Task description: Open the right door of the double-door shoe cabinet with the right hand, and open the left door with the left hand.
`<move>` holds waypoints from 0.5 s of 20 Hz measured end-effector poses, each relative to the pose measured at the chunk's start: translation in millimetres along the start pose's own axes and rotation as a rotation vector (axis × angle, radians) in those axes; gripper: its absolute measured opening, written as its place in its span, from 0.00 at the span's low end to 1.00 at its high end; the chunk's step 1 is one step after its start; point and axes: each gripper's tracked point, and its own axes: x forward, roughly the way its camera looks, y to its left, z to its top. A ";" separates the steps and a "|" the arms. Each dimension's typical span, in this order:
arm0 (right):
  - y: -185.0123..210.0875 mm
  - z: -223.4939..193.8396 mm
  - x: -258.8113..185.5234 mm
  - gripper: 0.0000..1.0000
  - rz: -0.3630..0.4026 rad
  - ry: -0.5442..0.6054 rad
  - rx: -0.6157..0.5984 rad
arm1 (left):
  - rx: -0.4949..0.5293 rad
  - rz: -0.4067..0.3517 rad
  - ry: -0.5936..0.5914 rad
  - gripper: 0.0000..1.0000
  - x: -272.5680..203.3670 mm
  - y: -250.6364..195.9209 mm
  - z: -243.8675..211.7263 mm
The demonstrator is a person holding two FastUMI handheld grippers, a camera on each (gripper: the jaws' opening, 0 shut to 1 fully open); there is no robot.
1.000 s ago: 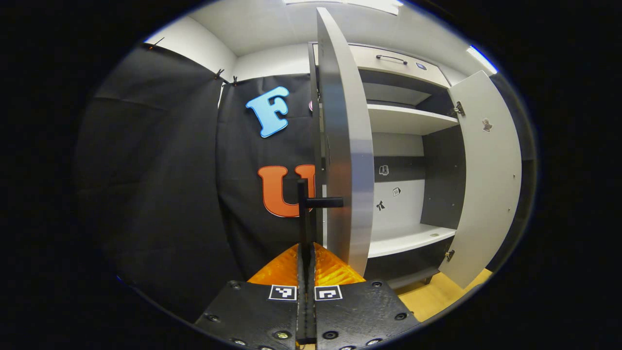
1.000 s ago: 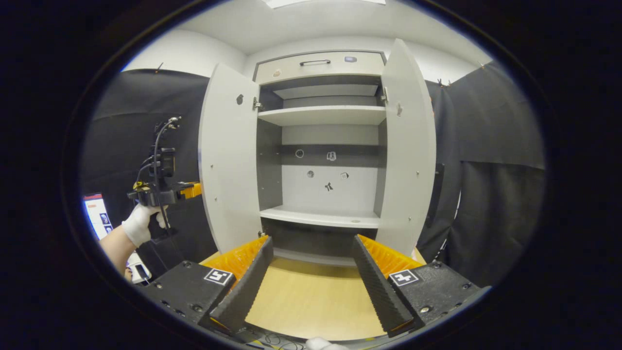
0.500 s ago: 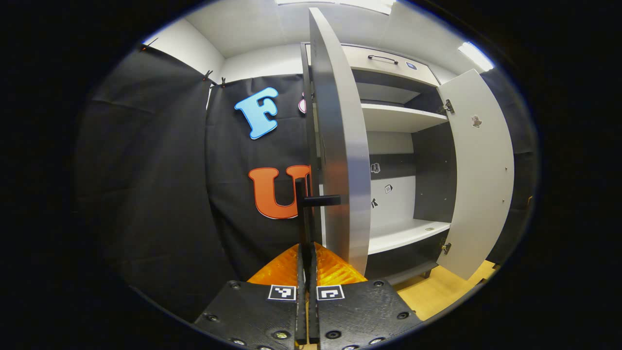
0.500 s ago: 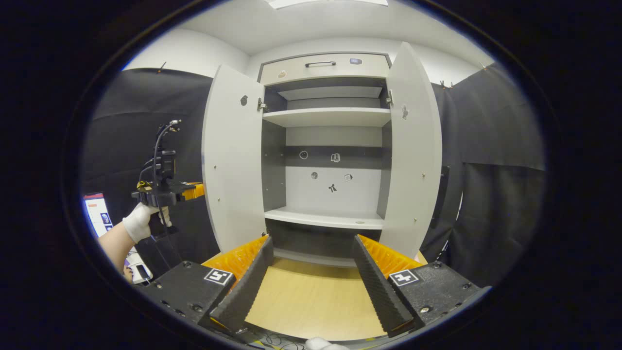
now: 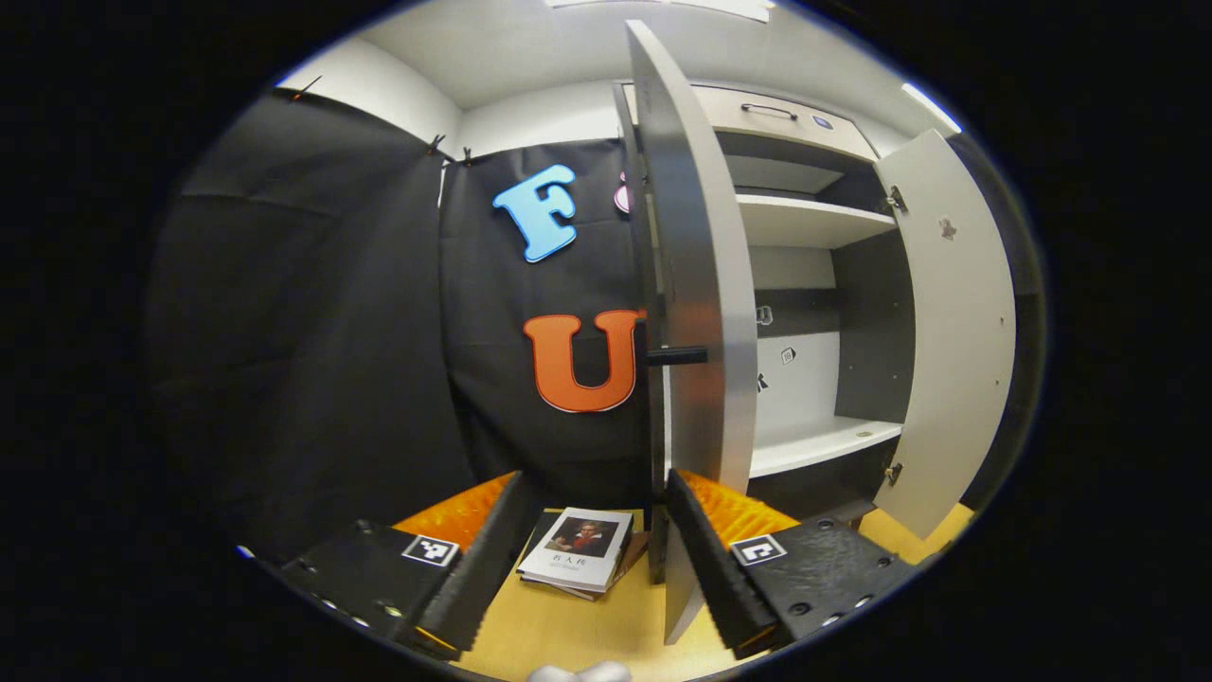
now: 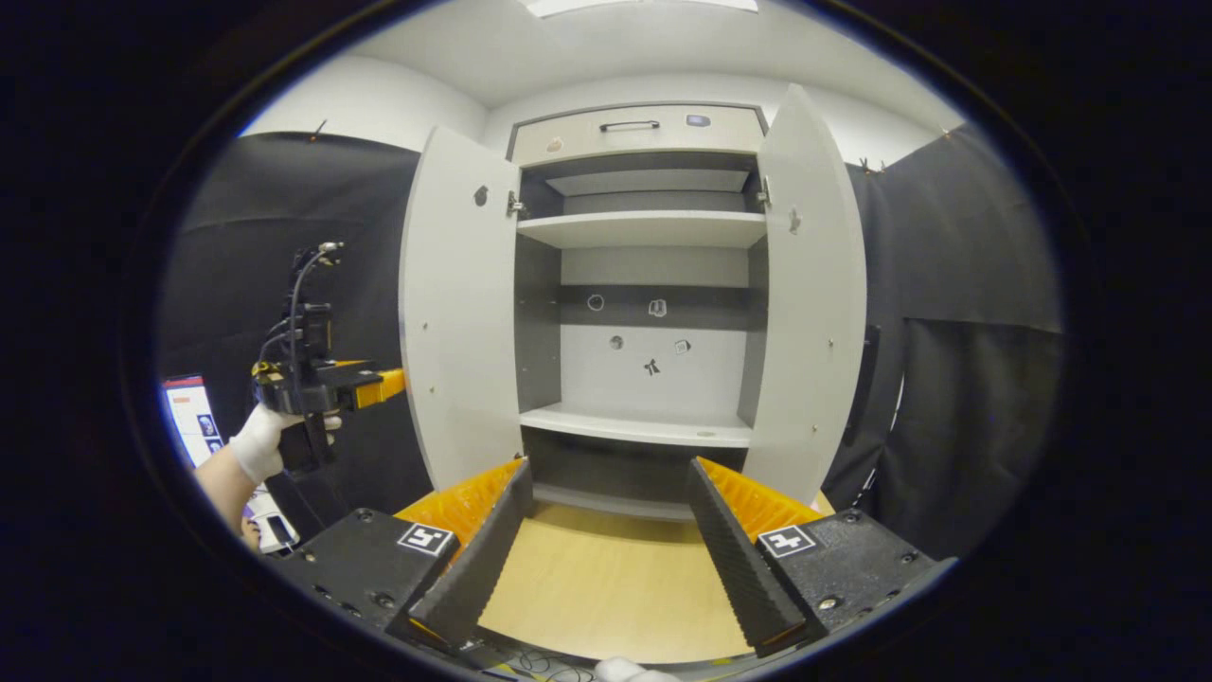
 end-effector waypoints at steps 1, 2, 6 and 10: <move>0.1 -0.5 -0.2 1.00 -0.001 0.001 0.000 | 0.001 0.020 0.003 0.97 -3.9 5.2 -2.9; 0.1 -0.4 -0.4 1.00 -0.003 0.003 0.002 | 0.001 0.034 0.010 0.96 -10.4 10.0 -6.6; -1.3 0.1 -0.7 1.00 -0.011 0.003 0.000 | 0.008 0.039 0.026 0.96 -29.0 7.5 -9.7; -4.4 2.8 -2.7 1.00 -0.040 -0.007 0.001 | 0.014 0.012 0.035 0.96 -57.1 -10.8 -1.6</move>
